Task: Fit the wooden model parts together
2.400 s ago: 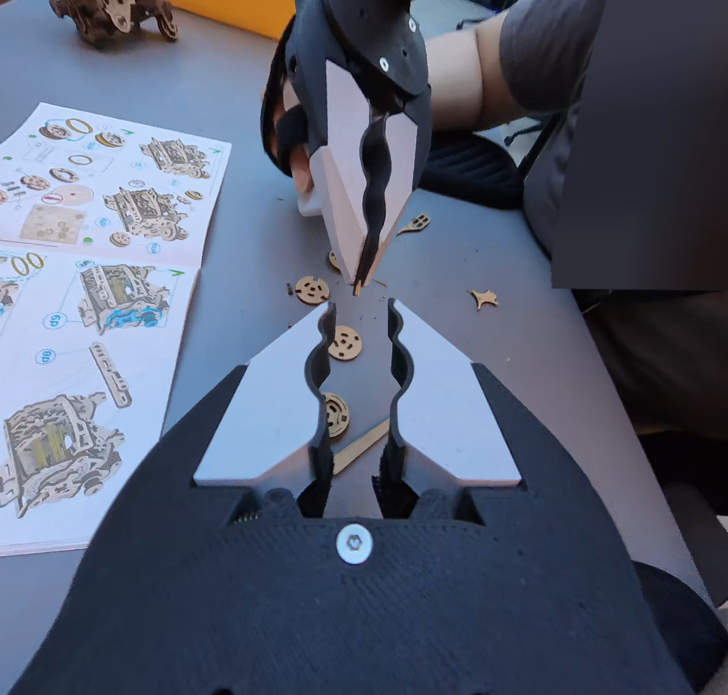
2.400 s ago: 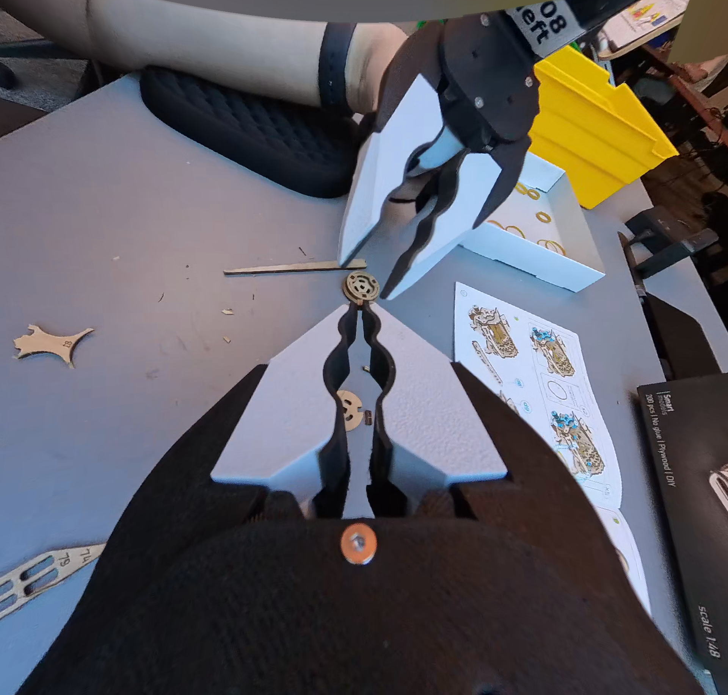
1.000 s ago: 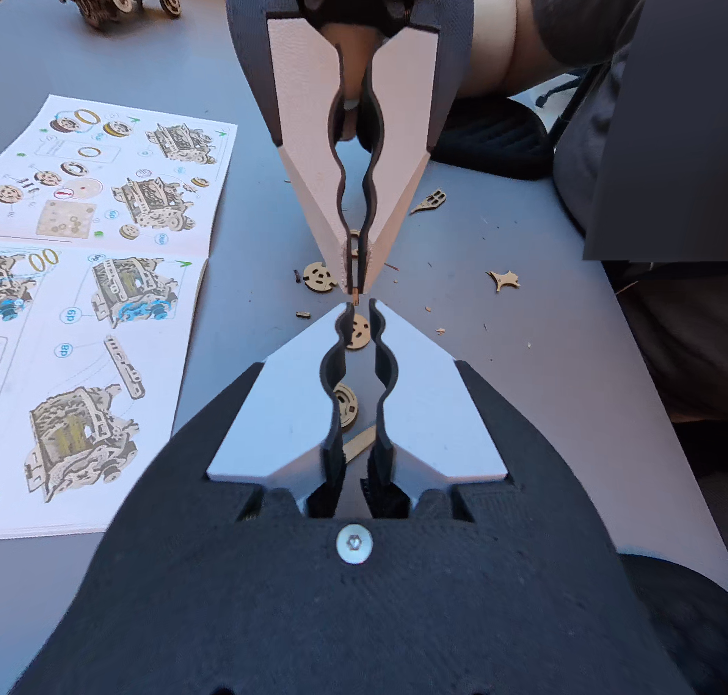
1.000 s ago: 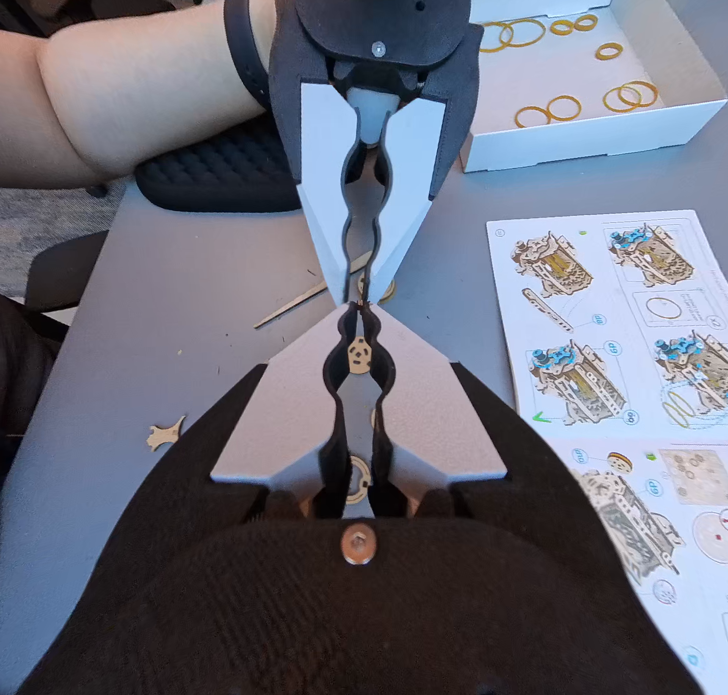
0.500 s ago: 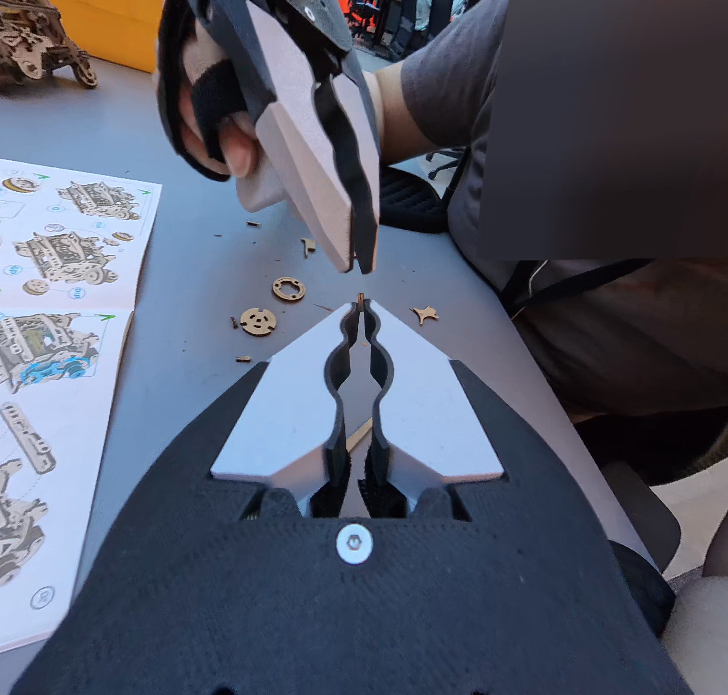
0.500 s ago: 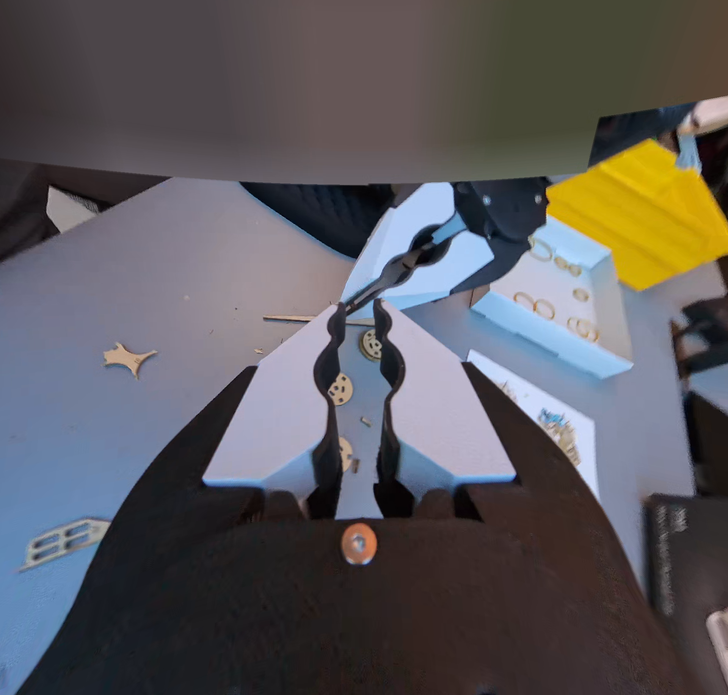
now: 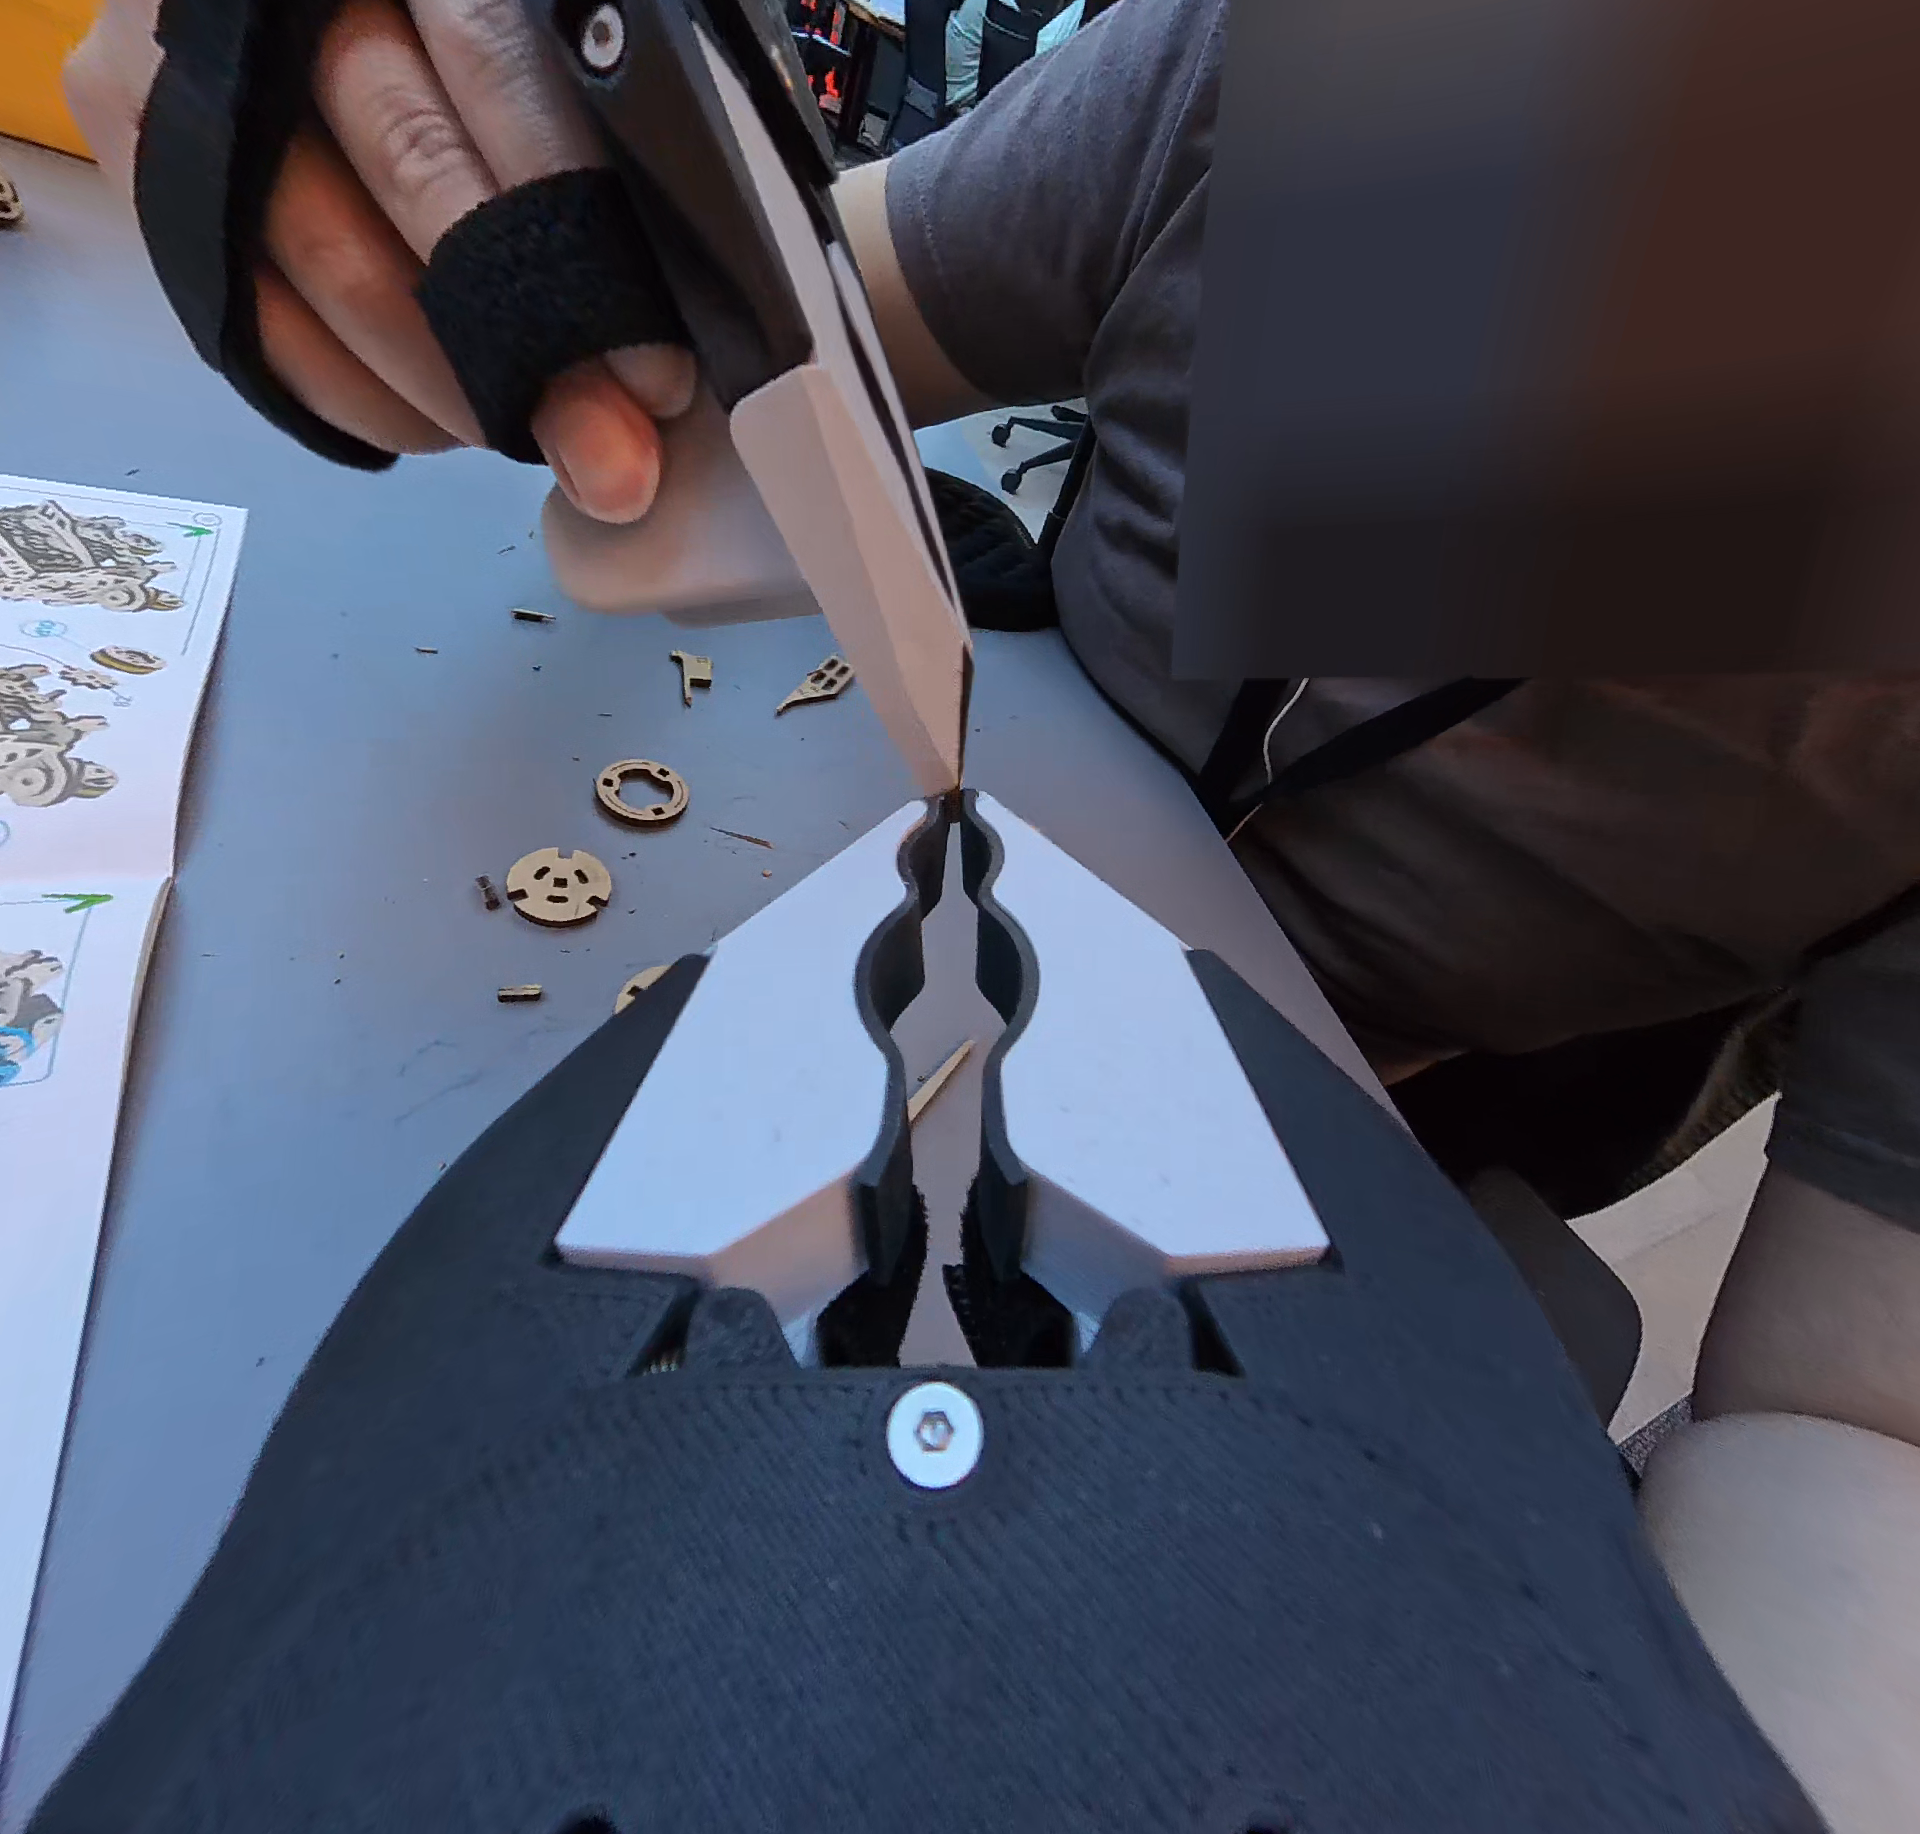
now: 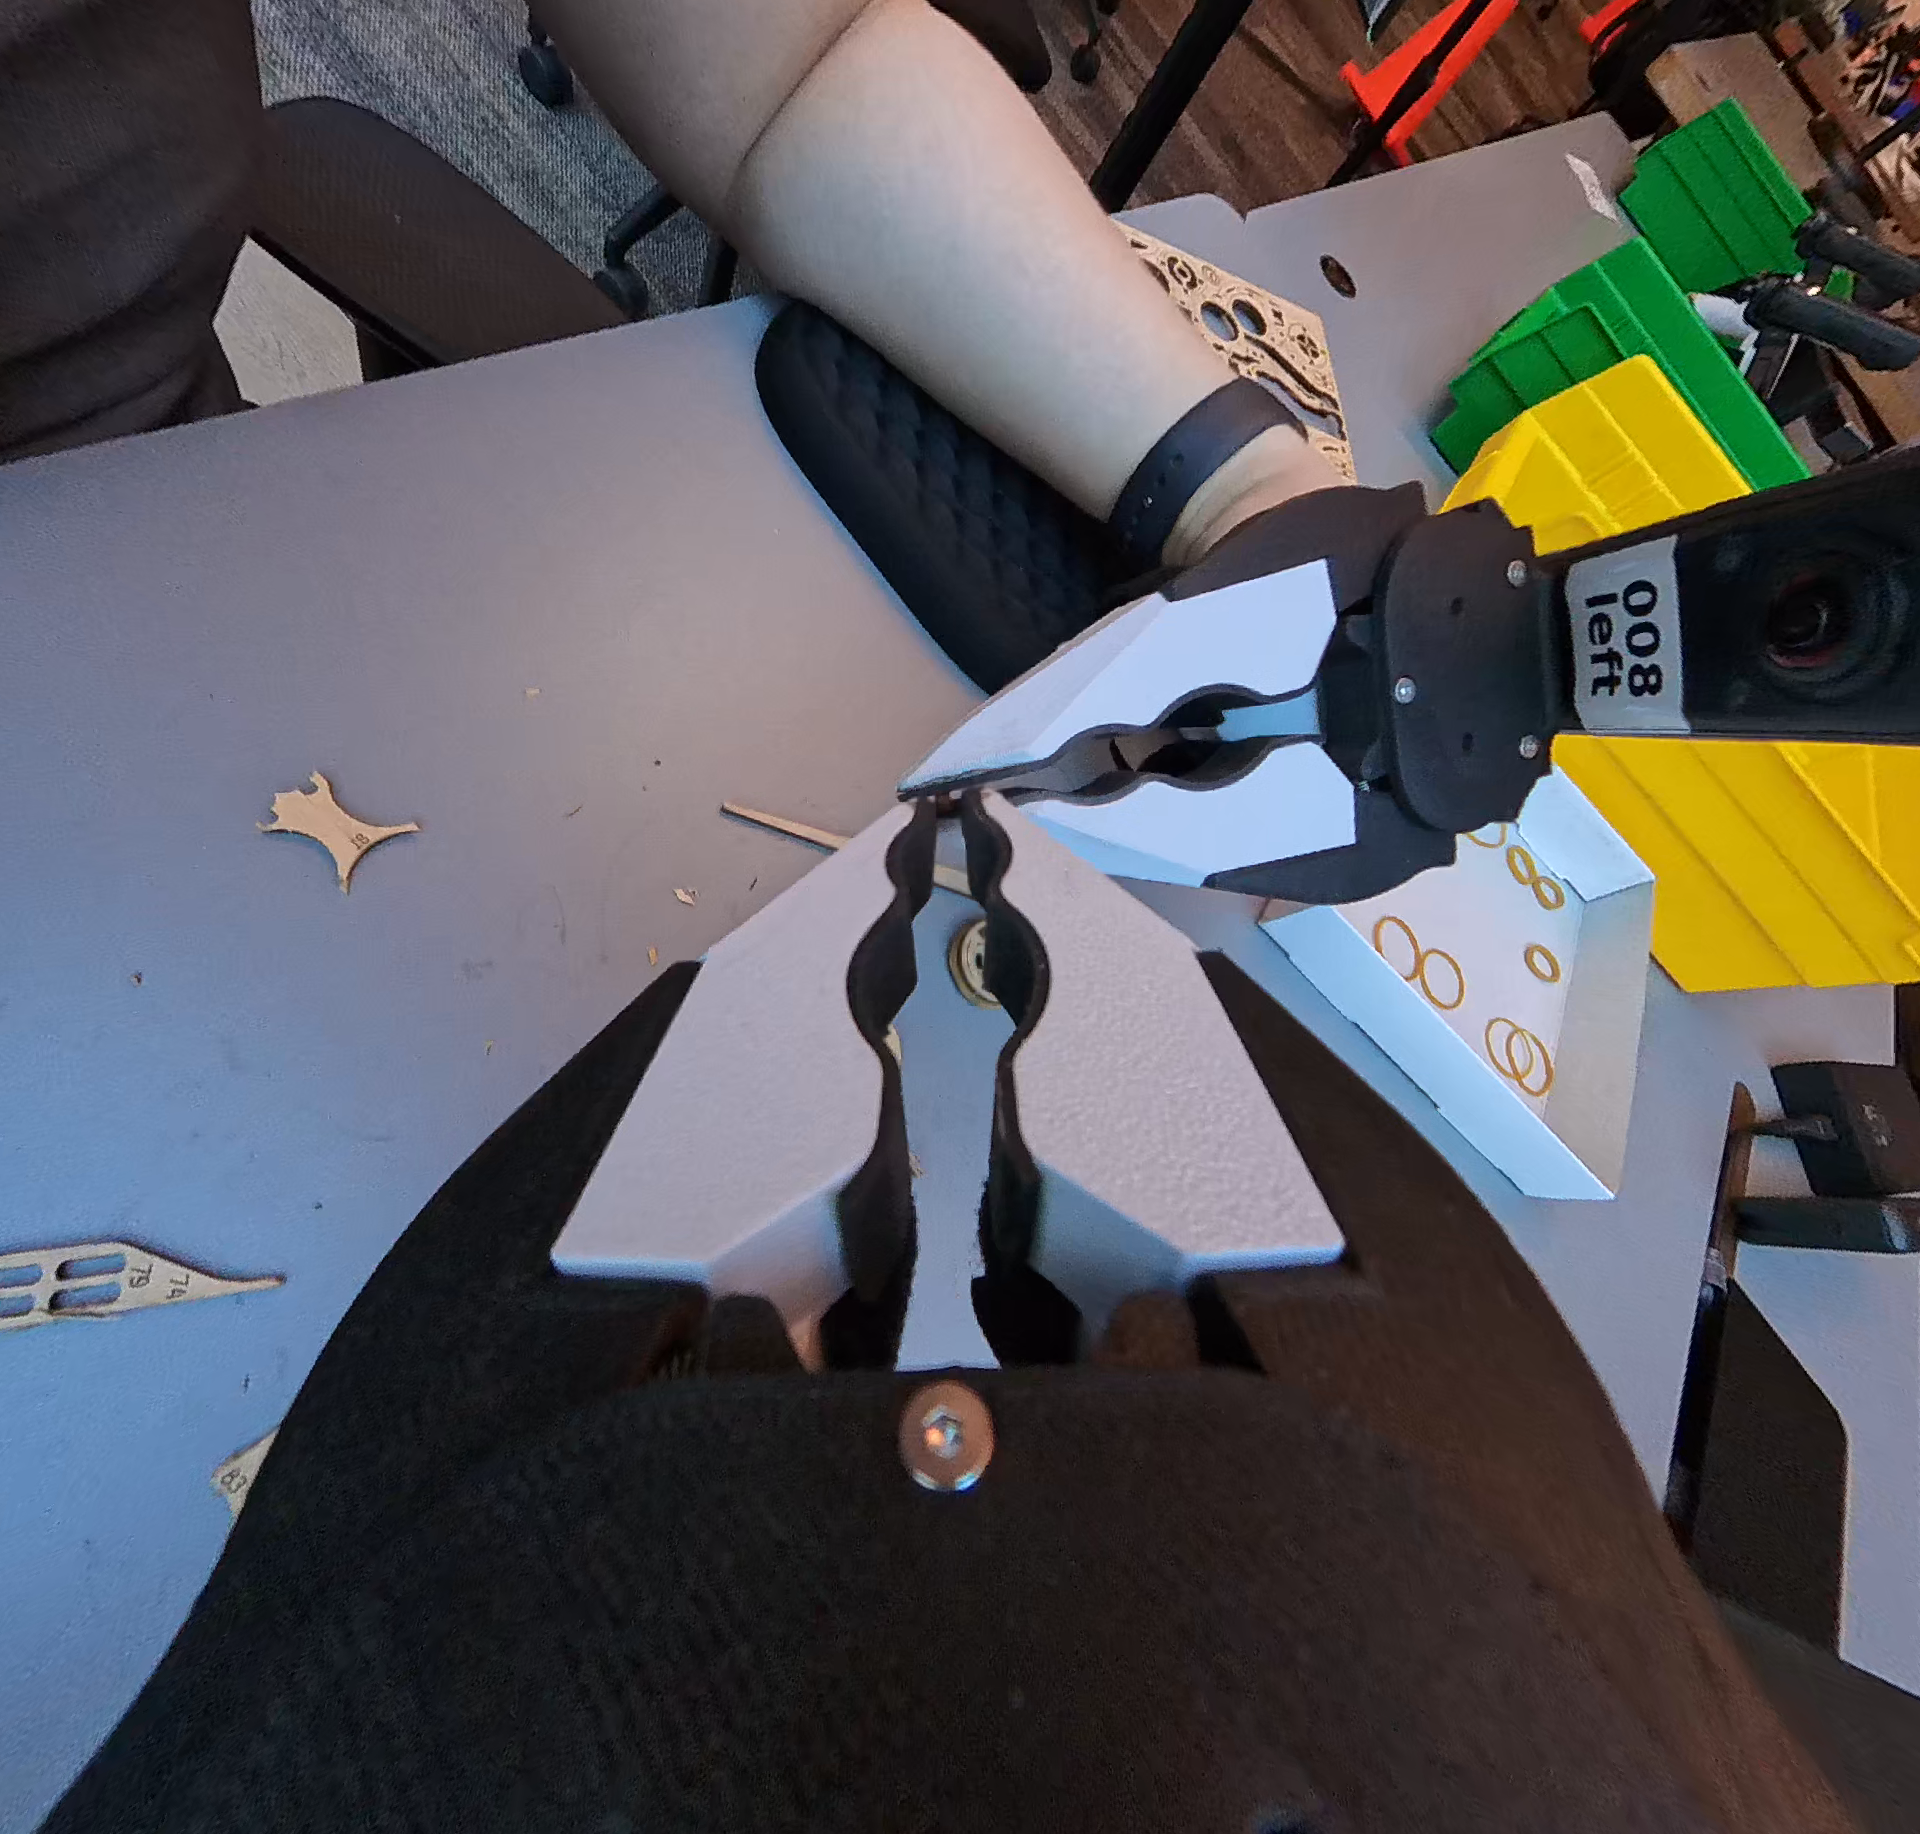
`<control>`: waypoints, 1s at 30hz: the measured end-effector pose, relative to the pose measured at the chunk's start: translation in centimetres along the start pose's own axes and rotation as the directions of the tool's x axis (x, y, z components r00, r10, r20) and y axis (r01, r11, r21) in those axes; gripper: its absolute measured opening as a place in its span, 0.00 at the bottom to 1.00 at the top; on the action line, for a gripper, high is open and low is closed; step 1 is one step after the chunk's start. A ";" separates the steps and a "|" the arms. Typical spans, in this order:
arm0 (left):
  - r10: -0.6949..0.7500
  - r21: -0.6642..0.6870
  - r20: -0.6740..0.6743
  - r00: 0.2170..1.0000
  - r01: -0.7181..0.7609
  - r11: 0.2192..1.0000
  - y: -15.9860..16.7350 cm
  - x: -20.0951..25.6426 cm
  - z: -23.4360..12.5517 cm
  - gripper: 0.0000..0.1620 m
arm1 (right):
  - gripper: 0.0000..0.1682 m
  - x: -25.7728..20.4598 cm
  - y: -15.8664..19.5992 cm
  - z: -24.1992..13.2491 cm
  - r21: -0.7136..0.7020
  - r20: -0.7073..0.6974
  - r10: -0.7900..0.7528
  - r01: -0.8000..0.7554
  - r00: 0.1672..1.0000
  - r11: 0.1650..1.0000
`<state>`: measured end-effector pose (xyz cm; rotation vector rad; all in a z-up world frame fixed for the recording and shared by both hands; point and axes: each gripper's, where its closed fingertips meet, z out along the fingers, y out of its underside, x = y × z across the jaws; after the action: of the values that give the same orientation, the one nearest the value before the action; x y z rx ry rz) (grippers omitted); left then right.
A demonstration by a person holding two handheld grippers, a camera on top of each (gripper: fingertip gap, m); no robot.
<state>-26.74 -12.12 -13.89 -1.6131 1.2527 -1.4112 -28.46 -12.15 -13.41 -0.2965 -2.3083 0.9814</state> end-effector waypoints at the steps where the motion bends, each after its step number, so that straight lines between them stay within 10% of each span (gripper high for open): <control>1: -0.003 0.001 -0.010 1.000 0.003 1.000 0.0 0.1 0.0 0.00 | 0.02 0.0 -0.1 0.0 0.006 0.007 0.006 -0.006 1.000 1.000; 18: -0.014 0.012 -0.021 1.000 0.014 1.000 -0.1 0.1 0.1 0.00 | 0.01 -0.1 0.0 -0.1 0.026 0.025 0.055 -0.055 0.998 0.998; 30: 0.046 -0.193 0.339 0.940 0.022 0.981 3.0 -3.6 -3.2 0.12 | 0.01 -0.2 8.1 -1.3 -0.352 -0.040 0.418 -0.404 0.908 0.844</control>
<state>-30.46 -9.37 -17.19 -1.8823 1.2155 -0.9667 -27.73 -5.77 -18.54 -0.9664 -2.5062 0.7550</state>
